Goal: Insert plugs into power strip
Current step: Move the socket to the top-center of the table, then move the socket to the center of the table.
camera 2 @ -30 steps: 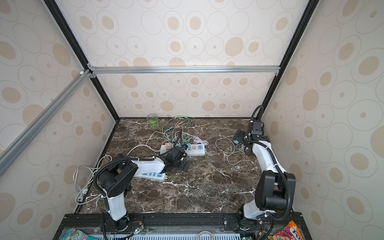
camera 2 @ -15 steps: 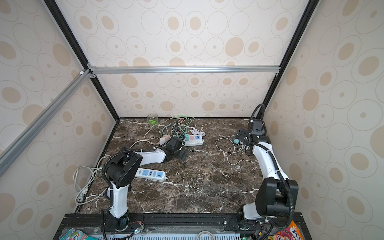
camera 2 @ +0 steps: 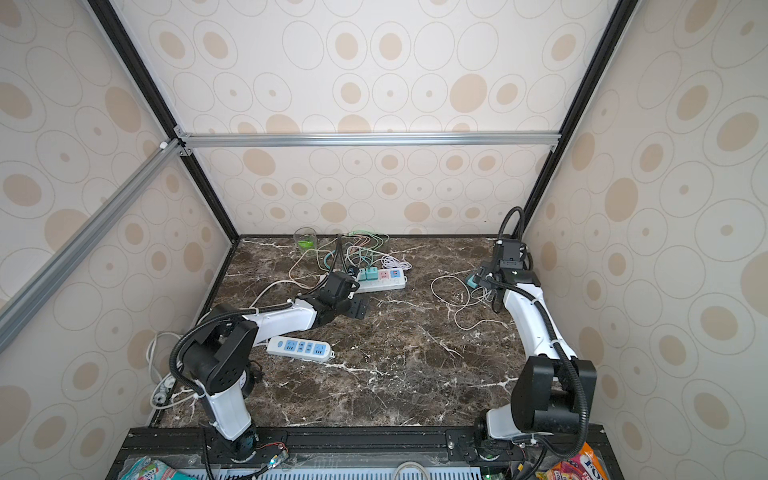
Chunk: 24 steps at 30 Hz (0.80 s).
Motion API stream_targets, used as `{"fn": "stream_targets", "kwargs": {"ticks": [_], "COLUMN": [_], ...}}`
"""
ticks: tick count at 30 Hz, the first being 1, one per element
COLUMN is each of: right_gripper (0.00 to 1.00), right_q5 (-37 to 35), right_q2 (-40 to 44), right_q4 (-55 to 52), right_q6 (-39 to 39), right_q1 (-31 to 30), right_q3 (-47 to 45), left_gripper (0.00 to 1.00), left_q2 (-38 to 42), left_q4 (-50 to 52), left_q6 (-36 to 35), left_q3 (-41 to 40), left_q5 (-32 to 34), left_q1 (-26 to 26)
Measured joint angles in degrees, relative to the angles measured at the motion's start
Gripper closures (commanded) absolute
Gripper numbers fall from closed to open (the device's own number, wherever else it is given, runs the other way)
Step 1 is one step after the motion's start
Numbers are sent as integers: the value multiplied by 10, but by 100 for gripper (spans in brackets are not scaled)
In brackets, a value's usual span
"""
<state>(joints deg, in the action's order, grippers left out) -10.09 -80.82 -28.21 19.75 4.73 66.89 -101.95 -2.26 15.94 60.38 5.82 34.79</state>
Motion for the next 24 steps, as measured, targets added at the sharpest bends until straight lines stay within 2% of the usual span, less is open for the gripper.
{"fn": "stream_targets", "kwargs": {"ticks": [4,8,11,15,19,24], "right_gripper": [0,0,0,0,0,0], "right_q5": [101,154,123,79,71,46], "right_q2": [24,9,8,9,18,47], "right_q4": [31,37,55,83,125,186], "right_q6": [-21,-29,-46,-66,-62,-59], "right_q1": [-25,-75,-148,-243,-257,-258], "right_q3": [-17,9,11,11,7,-23], "left_gripper": [2,2,2,2,2,2], "left_q2": [58,114,166,234,285,303], "left_q4": [-3,-4,1,27,74,134], "left_q6": [59,103,136,186,243,311], "left_q3": [-43,-87,-121,-162,-189,-197], "left_q5": [2,7,27,94,155,191], "left_q1": [10,21,25,26,18,0]}}
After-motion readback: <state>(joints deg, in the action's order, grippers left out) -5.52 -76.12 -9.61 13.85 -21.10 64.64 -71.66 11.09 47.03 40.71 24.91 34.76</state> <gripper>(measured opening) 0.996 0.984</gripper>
